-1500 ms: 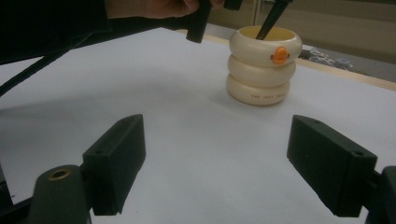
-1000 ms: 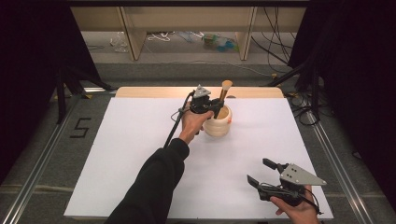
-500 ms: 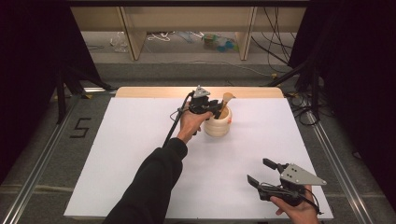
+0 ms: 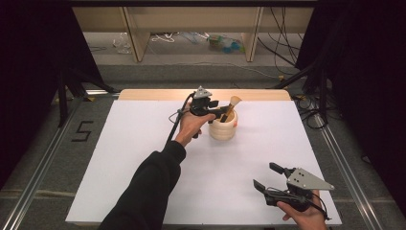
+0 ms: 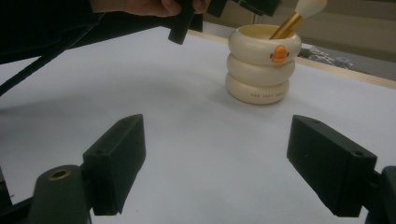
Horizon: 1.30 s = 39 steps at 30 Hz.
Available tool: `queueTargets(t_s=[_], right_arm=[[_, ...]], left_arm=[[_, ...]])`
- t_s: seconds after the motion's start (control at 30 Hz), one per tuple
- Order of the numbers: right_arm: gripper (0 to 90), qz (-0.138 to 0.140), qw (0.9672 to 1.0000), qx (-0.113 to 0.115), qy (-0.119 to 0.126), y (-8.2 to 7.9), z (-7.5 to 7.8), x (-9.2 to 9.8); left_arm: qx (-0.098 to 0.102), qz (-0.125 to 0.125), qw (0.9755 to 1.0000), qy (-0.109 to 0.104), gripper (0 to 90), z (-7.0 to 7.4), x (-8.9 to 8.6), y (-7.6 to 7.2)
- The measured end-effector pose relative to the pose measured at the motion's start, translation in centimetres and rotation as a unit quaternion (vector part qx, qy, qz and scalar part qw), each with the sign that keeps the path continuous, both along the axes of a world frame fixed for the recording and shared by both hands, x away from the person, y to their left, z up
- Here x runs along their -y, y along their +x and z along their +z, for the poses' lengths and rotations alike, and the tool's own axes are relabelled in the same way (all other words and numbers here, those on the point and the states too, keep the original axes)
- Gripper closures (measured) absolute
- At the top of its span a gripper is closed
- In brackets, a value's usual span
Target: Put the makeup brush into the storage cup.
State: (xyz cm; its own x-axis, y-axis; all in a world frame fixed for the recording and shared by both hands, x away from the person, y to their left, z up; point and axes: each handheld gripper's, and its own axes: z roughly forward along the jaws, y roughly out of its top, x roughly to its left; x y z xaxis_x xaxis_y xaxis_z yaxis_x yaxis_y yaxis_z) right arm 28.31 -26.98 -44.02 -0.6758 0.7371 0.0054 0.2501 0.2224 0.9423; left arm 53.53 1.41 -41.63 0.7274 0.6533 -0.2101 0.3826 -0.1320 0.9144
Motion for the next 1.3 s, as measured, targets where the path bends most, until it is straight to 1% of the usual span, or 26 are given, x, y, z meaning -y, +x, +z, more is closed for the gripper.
queueTargets(t_s=[0.03, 0.07, 0.13, 0.17, 0.23, 0.3, 0.33, 0.37, 0.4, 0.47, 0.5, 0.57, 0.6, 0.67, 0.7, 0.73, 0.8, 0.93, 0.97, 1.0, 1.07, 1.13, 1.2, 1.23, 1.27, 1.3], right_arm=[[20.3, 0.0, 1.0, -0.004, 0.001, -0.1, 0.0, 0.0], [20.3, 0.001, 1.0, 0.007, -0.001, 0.0, 0.0, 0.0], [20.3, -0.001, 1.0, -0.004, 0.001, -0.1, 0.0, 0.0], [20.3, -0.001, 1.0, 0.006, -0.002, 0.1, 0.0, 0.1], [20.3, -0.001, 1.0, -0.004, 0.002, -0.1, 0.0, 0.0], [20.3, -0.002, 1.0, -0.005, 0.001, -0.1, 0.0, 0.0], [20.3, -0.001, 1.0, 0.004, -0.004, 0.1, 0.0, 0.1], [20.3, 0.003, 0.9999, -0.006, 0.008, 0.0, -0.1, -0.1], [20.3, 0.001, 1.0, 0.001, 0.004, 0.1, -0.1, 0.0], [20.3, -0.002, 1.0, -0.006, -0.002, 0.0, 0.0, 0.0], [20.3, 0.0, 1.0, -0.006, 0.006, 0.0, -0.1, -0.1], [20.3, 0.002, 0.9999, -0.009, 0.007, 0.0, -0.1, -0.1], [20.3, -0.003, 0.9999, -0.012, -0.008, -0.1, 0.1, 0.1], [20.3, -0.003, 0.9999, -0.012, -0.009, 0.0, 0.1, 0.1], [20.3, -0.003, 0.9999, -0.011, -0.009, 0.0, 0.1, 0.1], [20.3, 0.001, 1.0, -0.004, 0.007, 0.1, -0.1, -0.1], [20.3, 0.001, 1.0, -0.004, 0.007, 0.1, -0.1, -0.1], [20.3, 0.0, 1.0, -0.007, 0.006, 0.2, -0.1, -0.1], [20.3, 0.0, 1.0, -0.007, 0.006, 0.2, -0.1, -0.1], [20.3, -0.001, 1.0, 0.007, 0.001, 0.3, -0.1, -0.1], [20.3, 0.0, 1.0, 0.006, 0.002, 0.3, -0.1, -0.1], [20.3, 0.001, 0.9999, -0.007, 0.008, 0.2, -0.1, -0.1], [20.2, 0.001, 0.9999, -0.004, 0.01, 0.2, -0.1, -0.1], [20.2, -0.002, 0.9998, -0.017, -0.009, -0.1, 0.2, 0.1], [20.2, -0.001, 1.0, -0.004, 0.008, 0.1, 0.0, -0.1], [20.2, -0.001, 1.0, -0.005, 0.008, 0.1, 0.0, -0.1]], left_arm=[[-0.003, -0.005, 1.0, -0.005, 43.4, 0.1, -0.1, -0.2], [0.0, -0.007, 0.9999, -0.01, 41.9, 0.2, -0.3, -0.3], [0.003, -0.01, 0.9999, -0.006, 37.9, 0.5, -0.7, -0.8], [0.003, -0.014, 0.9999, -0.006, 36.4, 0.7, -0.9, -1.0], [0.006, -0.019, 0.9998, -0.009, 33.8, 1.0, -1.4, -1.5], [0.002, -0.023, 0.9995, -0.022, 32.9, 1.2, -2.1, -2.2], [0.003, -0.027, 0.9993, -0.026, 32.1, 1.3, -2.4, -2.6], [0.008, -0.033, 0.9991, -0.026, 31.9, 1.5, -2.8, -3.0], [0.012, -0.036, 0.999, -0.025, 31.8, 1.6, -3.1, -3.5], [0.018, -0.042, 0.9986, -0.026, 30.6, 1.9, -3.8, -4.2], [0.019, -0.044, 0.9985, -0.027, 30.2, 1.9, -4.1, -4.6], [0.028, -0.046, 0.9984, -0.015, 29.5, 2.0, -4.8, -5.4], [0.033, -0.047, 0.9983, -0.007, 28.9, 2.0, -5.2, -5.8], [0.039, -0.043, 0.9983, -0.004, 28.7, 2.0, -6.0, -6.4], [0.036, -0.043, 0.9983, -0.01, 28.3, 2.0, -6.5, -6.6], [0.035, -0.043, 0.9983, -0.018, 27.8, 2.0, -6.9, -6.9], [0.04, -0.038, 0.9982, -0.023, 27.8, 2.1, -7.7, -7.6], [0.057, -0.033, 0.9978, -0.009, 27.3, 2.4, -8.9, -8.4], [0.055, -0.033, 0.9979, -0.012, 27.3, 2.4, -9.1, -8.6], [0.054, -0.032, 0.9979, -0.015, 27.3, 2.4, -9.3, -8.7], [0.06, -0.028, 0.9977, -0.014, 27.1, 2.5, -9.8, -9.1], [0.06, -0.029, 0.9976, -0.016, 26.8, 2.4, -10.1, -9.4], [0.068, -0.032, 0.9971, -0.012, 26.4, 2.4, -10.6, -9.9], [0.072, -0.032, 0.9968, -0.01, 26.2, 2.3, -10.9, -10.1], [0.076, -0.03, 0.9967, -0.007, 25.9, 2.3, -11.1, -10.4], [0.077, -0.031, 0.9966, -0.004, 25.8, 2.2, -11.4, -10.7]])
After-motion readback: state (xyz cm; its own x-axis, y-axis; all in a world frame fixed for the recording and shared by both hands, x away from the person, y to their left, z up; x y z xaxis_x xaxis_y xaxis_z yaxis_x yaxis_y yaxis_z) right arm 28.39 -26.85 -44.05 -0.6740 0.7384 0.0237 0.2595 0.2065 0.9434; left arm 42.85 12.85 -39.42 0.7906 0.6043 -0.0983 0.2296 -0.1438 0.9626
